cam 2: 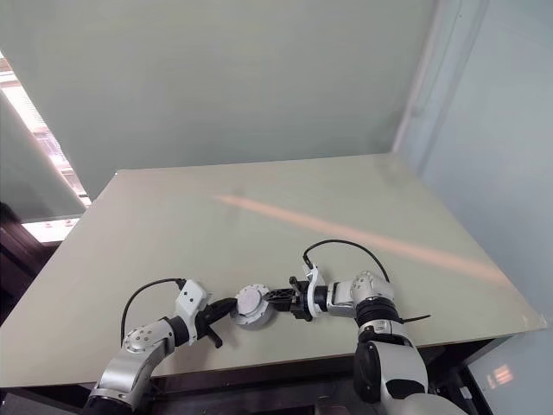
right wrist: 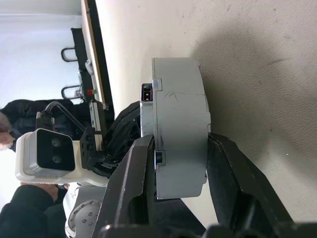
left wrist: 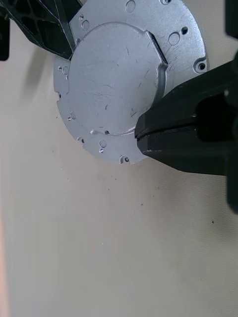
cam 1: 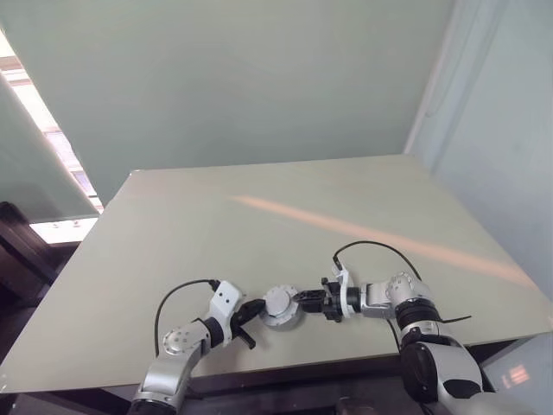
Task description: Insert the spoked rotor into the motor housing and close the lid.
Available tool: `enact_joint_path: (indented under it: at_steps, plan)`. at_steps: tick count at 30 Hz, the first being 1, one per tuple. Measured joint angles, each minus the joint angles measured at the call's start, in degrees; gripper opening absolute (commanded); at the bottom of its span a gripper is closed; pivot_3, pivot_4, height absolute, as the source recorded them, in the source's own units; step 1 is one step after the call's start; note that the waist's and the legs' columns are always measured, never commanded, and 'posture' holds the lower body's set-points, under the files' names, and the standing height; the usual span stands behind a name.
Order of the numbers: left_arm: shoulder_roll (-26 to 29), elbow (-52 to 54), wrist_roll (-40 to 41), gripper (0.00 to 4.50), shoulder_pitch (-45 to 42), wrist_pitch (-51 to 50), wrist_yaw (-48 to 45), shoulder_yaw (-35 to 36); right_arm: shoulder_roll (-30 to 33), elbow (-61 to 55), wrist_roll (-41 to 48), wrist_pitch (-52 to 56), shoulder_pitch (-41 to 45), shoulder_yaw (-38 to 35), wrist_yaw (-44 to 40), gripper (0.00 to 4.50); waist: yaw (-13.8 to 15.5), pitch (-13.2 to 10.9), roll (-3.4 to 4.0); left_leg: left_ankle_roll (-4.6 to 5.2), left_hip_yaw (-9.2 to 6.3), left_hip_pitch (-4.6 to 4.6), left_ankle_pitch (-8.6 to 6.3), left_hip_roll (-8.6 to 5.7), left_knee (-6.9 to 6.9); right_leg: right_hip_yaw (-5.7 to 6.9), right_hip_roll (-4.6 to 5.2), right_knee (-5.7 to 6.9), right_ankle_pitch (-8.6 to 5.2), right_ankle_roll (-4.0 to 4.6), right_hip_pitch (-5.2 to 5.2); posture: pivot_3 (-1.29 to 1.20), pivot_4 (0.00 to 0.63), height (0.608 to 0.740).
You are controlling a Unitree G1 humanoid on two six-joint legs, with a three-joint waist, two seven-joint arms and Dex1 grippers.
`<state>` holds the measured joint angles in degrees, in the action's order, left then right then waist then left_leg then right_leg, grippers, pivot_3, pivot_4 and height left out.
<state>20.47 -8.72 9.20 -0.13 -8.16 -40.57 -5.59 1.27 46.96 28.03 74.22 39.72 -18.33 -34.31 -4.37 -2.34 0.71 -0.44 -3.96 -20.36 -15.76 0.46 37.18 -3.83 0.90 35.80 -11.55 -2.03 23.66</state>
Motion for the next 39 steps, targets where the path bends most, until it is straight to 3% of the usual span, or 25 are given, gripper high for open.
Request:
enact_joint_path:
  at_steps: [9, 10, 14, 24, 32, 39]
  plan:
    - [-0.66, 0.82, 0.32, 0.0, 0.26, -1.43, 1.23, 0.3, -0.18, -0.22, 0.0, -0.05, -0.23, 0.13, 0.04, 1.19, -0.05, 0.0, 0.0, 0.0, 0.0, 0.02, 0.0, 0.01, 0.0, 0.0, -0.02, 0.02, 0.0, 0.0, -0.01, 0.0, 0.0, 0.74]
    - [-0.52, 1.3, 0.38, 0.18, 0.22, -2.31, 1.27, 0.3, -0.22, -0.22, 0.0, -0.12, -0.25, 0.14, 0.05, 1.19, -0.11, 0.01, 0.0, 0.0, 0.0, 0.02, 0.0, 0.01, 0.0, 0.0, -0.02, 0.03, 0.0, 0.0, -0.01, 0.0, 0.0, 0.74]
    - [0.22, 3.79, 1.61, 1.16, -0.78, -10.07, 1.77, 1.45, -0.42, -0.23, 0.0, -0.59, -0.29, 0.28, 0.19, 1.19, -0.39, 0.01, 0.01, 0.01, 0.0, 0.05, 0.0, 0.01, 0.01, -0.01, -0.02, 0.02, 0.0, -0.01, -0.05, 0.0, 0.0, 0.74]
    - [1.09, 5.47, 11.03, 4.49, -0.28, -24.85, 1.77, 9.77, -0.88, -0.23, 0.17, -1.08, -0.33, 0.92, 0.26, 1.19, -1.38, 0.01, -0.02, 0.07, -0.02, -0.13, -0.03, 0.01, 0.0, 0.0, -0.03, 0.01, 0.09, -0.15, 0.11, 0.0, 0.0, 0.74]
    - [-3.71, 8.98, 27.07, 4.5, 0.59, -36.31, 7.86, 24.95, -1.6, -0.26, 1.67, -2.08, -1.74, 0.26, 0.04, 1.19, -1.51, -0.01, -0.1, 0.07, -0.02, -0.2, -0.03, 0.06, 0.0, -0.01, -0.07, 0.03, 0.1, -0.16, 0.2, 0.0, 0.0, 0.74]
    - [-9.74, 10.85, 39.32, 4.5, 1.33, -43.01, 15.05, 33.08, -3.52, -0.39, 4.1, -2.28, -3.24, -3.84, 0.74, 1.19, -1.78, -0.15, -0.33, 0.07, -0.02, -0.26, -0.03, 0.06, 0.02, -0.01, -0.08, 0.03, 0.11, -0.16, 0.23, 0.0, 0.0, 0.74]
